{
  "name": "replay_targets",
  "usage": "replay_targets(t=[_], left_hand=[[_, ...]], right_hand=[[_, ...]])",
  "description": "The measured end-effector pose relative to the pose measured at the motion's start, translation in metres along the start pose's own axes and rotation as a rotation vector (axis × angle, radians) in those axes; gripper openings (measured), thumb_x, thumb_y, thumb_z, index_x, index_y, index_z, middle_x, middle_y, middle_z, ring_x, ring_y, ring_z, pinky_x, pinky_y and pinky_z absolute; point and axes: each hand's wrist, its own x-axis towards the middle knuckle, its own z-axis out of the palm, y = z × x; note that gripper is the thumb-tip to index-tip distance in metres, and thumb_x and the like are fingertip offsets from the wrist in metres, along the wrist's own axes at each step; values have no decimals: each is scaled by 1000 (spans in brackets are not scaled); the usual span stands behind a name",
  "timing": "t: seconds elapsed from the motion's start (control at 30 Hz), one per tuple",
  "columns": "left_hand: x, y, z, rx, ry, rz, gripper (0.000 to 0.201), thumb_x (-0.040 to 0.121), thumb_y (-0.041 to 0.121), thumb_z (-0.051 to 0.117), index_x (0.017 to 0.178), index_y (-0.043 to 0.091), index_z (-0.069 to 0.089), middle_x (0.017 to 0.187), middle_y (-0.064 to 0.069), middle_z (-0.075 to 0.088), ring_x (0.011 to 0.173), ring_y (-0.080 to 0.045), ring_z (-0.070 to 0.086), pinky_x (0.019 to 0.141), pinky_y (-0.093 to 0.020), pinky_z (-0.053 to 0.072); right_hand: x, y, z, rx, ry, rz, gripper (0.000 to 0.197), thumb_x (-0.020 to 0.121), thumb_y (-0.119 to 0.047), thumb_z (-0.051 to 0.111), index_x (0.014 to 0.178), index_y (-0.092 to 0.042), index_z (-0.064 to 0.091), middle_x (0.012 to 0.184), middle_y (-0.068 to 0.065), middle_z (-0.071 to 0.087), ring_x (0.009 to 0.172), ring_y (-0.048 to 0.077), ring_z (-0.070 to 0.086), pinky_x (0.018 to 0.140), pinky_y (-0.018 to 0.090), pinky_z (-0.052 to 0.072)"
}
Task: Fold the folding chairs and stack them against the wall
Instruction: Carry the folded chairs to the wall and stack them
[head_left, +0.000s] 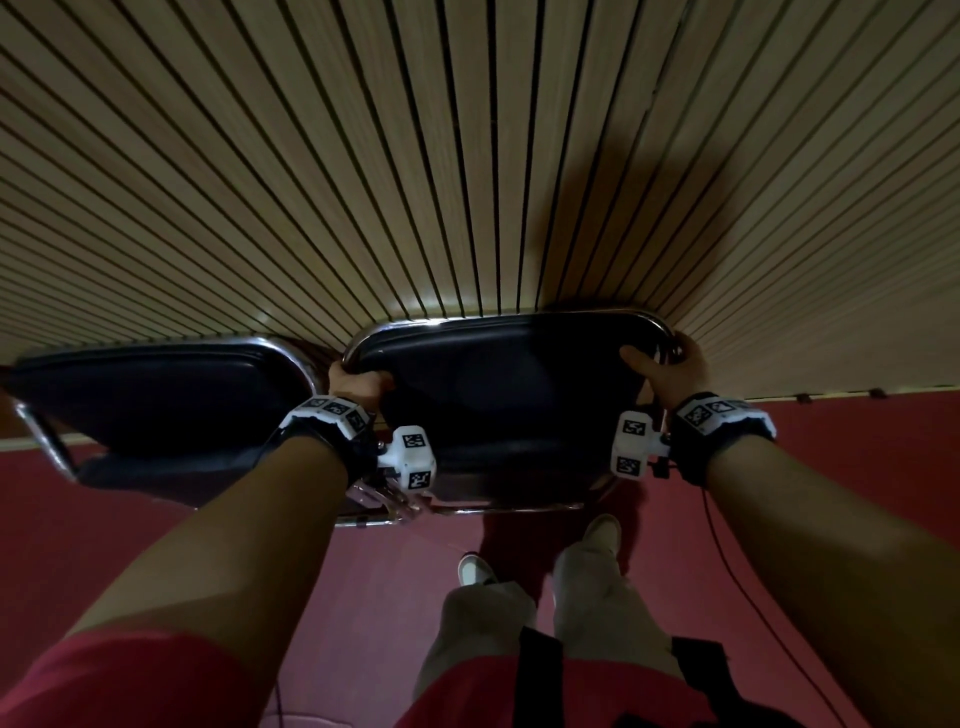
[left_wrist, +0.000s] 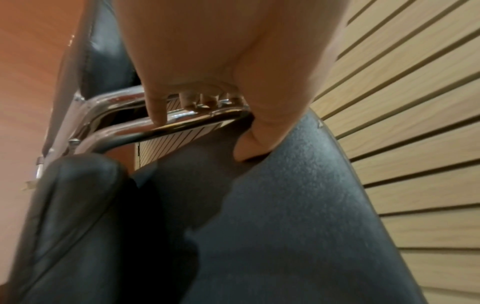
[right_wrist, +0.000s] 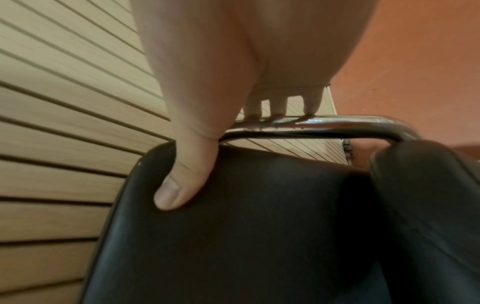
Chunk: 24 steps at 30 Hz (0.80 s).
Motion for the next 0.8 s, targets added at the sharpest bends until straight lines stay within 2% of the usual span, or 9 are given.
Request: replay_targets(t=[0.13, 0.27, 0.37, 0.47, 0.57, 0.67, 0.7, 0.73, 0.8], left_hand=[[0, -6, -6, -23, 5, -12, 72, 86, 16, 70, 148, 8, 34, 134, -18, 55, 114, -41, 59, 92, -45, 52], [7, -20, -9, -36, 14, -99, 83, 71, 40, 74, 140, 4, 47, 128, -19, 62, 106, -42, 64, 88, -46, 55], [8, -37, -5, -56, -46, -129, 55, 84, 30, 68, 126, -4, 56, 115, -14, 65, 96, -35, 64, 80, -42, 56], [10, -59, 2, -36, -176, -162, 57, 89, 25, 58, 140, -1, 51, 124, -17, 59, 98, -29, 54, 91, -44, 47], [20, -79, 6, -48, -227, -191, 75, 77, 27, 62, 144, 1, 46, 149, -23, 46, 99, -27, 51, 91, -44, 50], [2, -81, 10, 37, -286, -191, 54, 95, 14, 54, 144, -5, 43, 148, -27, 44, 100, -25, 54, 56, -23, 54], [6, -88, 13, 54, -333, -199, 46, 100, 10, 50, 142, -7, 45, 145, -28, 47, 101, -27, 59, 51, -20, 51], [7, -92, 15, 100, -364, -183, 39, 102, 8, 48, 137, -9, 50, 137, -28, 53, 106, -31, 61, 56, -19, 51], [8, -103, 19, -2, -388, -264, 23, 103, 11, 49, 116, -5, 60, 111, -23, 63, 93, -35, 62, 81, -29, 48]], right_hand=[[-4, 3, 9, 58, 5, 44, 100, 76, -47, 81, 153, -10, 29, 151, 10, 43, 134, 30, 46, 99, 32, 40], [-11, 9, 14, 77, 12, 98, 100, 73, -53, 82, 147, -5, 34, 145, 12, 47, 128, 32, 51, 102, 42, 45], [-18, 24, 19, 34, 17, 194, 104, 61, -54, 85, 139, -3, 41, 131, 17, 57, 113, 37, 59, 94, 52, 52], [-20, 55, 30, -81, -111, 319, 62, 79, -41, 77, 122, 1, 60, 109, 15, 67, 86, 29, 66, 72, 35, 55], [-39, 66, 44, -114, -282, 426, 43, 98, -24, 58, 133, 1, 55, 135, 19, 57, 119, 37, 58, 87, 38, 51], [-50, 70, 52, 57, -255, 486, 45, 102, -19, 50, 142, 2, 44, 145, 21, 48, 131, 38, 49, 71, 33, 49], [-48, 72, 54, 80, -251, 491, 46, 102, -19, 50, 143, 2, 43, 145, 21, 47, 131, 38, 49, 73, 34, 51], [-44, 76, 56, 80, -248, 491, 47, 102, -21, 51, 143, 1, 43, 145, 22, 47, 131, 38, 50, 81, 38, 52], [-42, 81, 58, 91, -254, 510, 49, 102, -26, 51, 143, 1, 43, 145, 23, 48, 126, 37, 54, 98, 45, 51]])
